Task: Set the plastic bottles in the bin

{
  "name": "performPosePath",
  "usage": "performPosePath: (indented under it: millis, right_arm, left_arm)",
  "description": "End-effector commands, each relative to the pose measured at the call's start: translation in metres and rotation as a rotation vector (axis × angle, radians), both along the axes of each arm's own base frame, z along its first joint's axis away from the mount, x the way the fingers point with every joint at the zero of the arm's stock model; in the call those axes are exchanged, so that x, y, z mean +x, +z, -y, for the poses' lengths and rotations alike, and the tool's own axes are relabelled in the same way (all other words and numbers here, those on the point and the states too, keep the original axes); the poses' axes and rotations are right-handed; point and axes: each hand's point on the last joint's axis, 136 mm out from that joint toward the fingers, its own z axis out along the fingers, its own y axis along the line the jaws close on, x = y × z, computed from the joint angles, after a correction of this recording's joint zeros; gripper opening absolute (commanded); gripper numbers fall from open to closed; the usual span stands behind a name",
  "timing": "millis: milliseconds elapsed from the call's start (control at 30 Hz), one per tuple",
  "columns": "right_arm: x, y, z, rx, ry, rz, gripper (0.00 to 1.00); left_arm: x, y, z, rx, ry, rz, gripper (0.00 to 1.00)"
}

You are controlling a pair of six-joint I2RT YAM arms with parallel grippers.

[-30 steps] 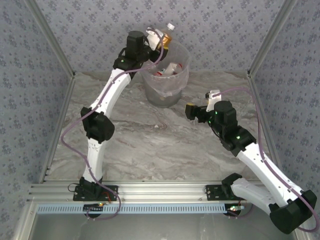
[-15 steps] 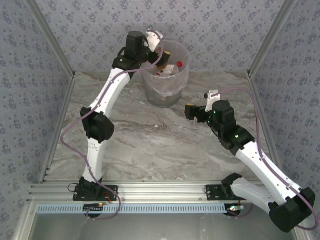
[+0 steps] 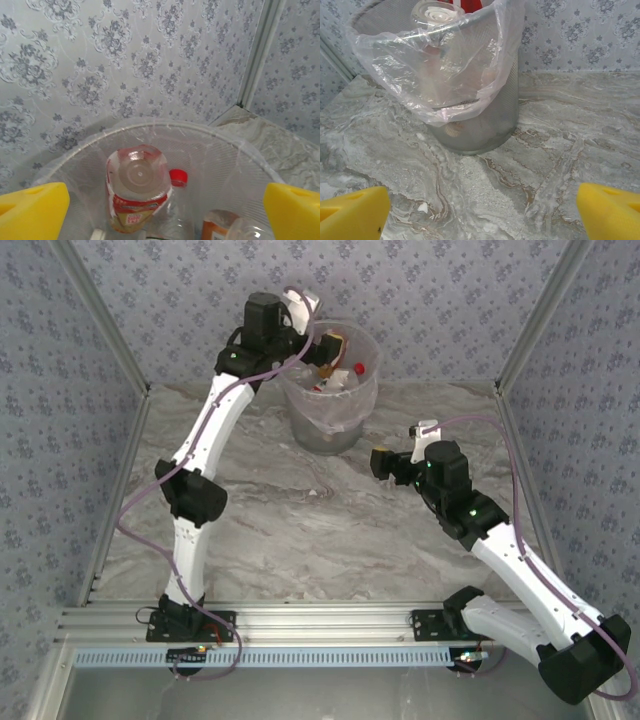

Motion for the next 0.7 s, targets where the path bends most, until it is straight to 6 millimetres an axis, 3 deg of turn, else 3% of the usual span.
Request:
performPosePath:
  millis: [0,167,367,667]
  right_arm:
    - [-0.002,-0.007,0.009,-0.028,-0.045,-0.016,0.98]
    - [-0.002,-0.011,0.013,-0.031,-0.063,-0.012,0.98]
    - [0.003,-0.012,0.019,-0.013,-0.1,0.009,0.99]
    - [0.006,-0.016,0.04,-0.005,-0.208,0.025,0.99]
  left_arm:
    - [-0.031,0.041,-0.012,-0.084,-0.025,-0.011,1.0]
    - [-0.059,0.059,-0.026,-0.096,-0.013,-0.011,0.99]
    - [-0.072,0.067,-0.051,-0.123,0.081,0.056,0.99]
    - [-0.097,0.03,-0.107,-0.188,0.318,0.15,0.99]
